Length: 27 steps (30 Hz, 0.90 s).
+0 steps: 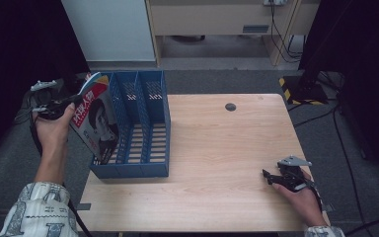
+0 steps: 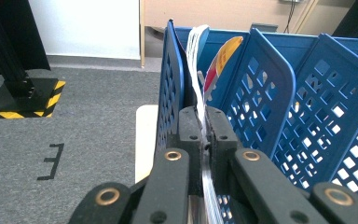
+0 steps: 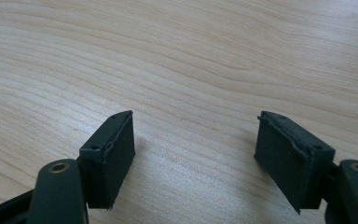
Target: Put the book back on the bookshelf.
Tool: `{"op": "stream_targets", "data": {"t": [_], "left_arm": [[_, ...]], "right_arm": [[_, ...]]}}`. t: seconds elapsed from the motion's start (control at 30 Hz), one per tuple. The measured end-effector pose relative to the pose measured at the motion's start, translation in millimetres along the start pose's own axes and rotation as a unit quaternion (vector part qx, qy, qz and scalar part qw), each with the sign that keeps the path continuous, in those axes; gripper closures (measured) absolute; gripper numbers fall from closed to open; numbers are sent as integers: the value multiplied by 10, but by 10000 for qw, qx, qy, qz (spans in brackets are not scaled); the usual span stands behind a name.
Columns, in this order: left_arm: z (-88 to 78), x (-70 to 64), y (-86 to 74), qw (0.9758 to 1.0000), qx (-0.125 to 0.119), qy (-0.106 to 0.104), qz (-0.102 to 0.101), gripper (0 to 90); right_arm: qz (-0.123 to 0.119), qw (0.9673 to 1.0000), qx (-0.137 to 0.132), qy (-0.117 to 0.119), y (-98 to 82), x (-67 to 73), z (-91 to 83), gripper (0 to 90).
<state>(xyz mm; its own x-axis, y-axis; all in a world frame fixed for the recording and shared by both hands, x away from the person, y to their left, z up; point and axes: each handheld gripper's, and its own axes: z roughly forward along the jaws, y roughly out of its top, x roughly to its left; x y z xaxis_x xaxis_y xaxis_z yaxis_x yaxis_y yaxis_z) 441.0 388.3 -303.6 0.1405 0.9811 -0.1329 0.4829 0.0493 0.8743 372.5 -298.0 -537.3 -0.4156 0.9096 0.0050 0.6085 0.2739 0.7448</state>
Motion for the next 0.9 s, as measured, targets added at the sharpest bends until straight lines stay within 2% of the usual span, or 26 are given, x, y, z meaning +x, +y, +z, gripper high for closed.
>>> {"op": "stream_targets", "data": {"t": [0.63, 0.9], "left_arm": [[-5, -30, 6, 10000, -10, -22, 78, 829], [-4, -42, 17, 9999, -79, -27, 112, 757]], "right_arm": [[-3, 10000, -11, 4, -1, 3, 0, 280], [-2, 10000, -11, 7, -2, 2, 0, 279]]}}
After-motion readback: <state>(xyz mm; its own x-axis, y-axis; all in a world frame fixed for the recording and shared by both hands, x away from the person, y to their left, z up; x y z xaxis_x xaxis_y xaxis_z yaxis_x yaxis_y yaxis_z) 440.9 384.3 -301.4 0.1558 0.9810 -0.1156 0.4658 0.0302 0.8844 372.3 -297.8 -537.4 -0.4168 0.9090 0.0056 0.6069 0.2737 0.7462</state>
